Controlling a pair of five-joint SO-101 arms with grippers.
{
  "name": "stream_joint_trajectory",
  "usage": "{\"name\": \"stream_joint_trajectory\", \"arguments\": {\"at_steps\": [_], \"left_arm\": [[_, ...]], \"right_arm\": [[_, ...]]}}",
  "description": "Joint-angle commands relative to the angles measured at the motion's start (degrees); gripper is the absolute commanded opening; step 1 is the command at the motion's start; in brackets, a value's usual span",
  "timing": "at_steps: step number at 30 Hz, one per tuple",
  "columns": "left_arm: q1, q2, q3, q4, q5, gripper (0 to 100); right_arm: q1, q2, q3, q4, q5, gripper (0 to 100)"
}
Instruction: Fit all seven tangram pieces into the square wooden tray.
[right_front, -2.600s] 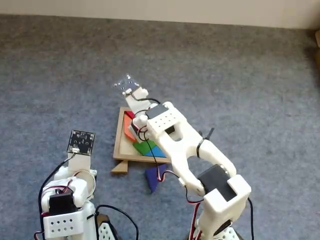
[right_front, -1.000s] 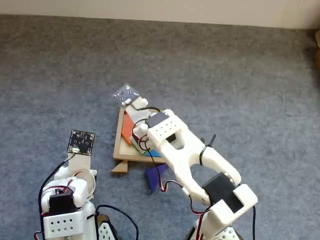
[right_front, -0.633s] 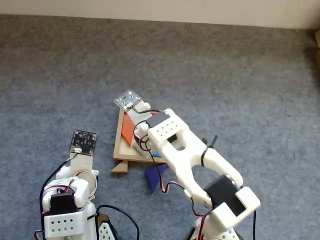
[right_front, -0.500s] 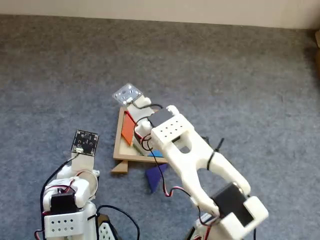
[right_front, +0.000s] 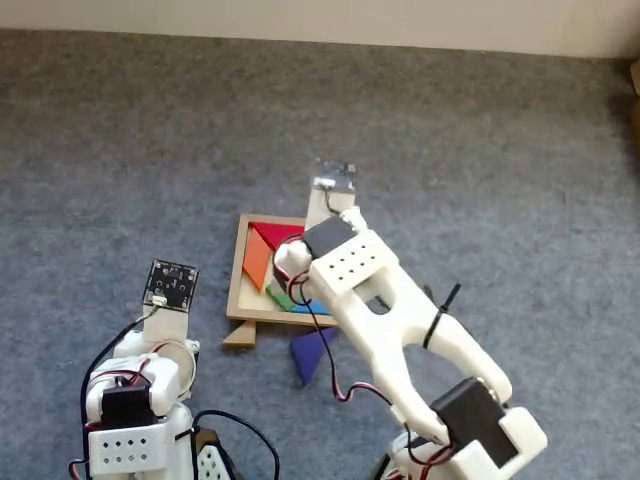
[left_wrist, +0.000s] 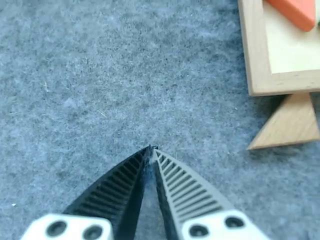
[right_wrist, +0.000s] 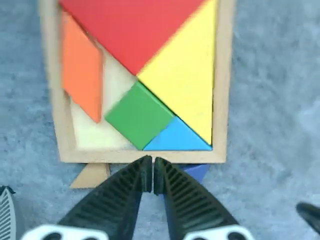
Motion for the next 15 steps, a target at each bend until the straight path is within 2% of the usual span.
{"name": "stream_joint_trajectory", "arguments": {"at_steps": [1, 10, 15], "left_arm": [[1.1, -2.7, 1.2, 0.4, 0.5, 1], [1.1, -2.7, 1.2, 0.4, 0.5, 1], [1.1, -2.7, 1.2, 0.4, 0.5, 1]], "right_arm": [[-2.7, -0.1, 0.8, -0.6, -2.3, 2.8], [-2.9, 0.5, 3.0, -2.5, -6.6, 3.3], [-2.9, 0.6, 4.6, -2.8, -6.8, 18.7]]}}
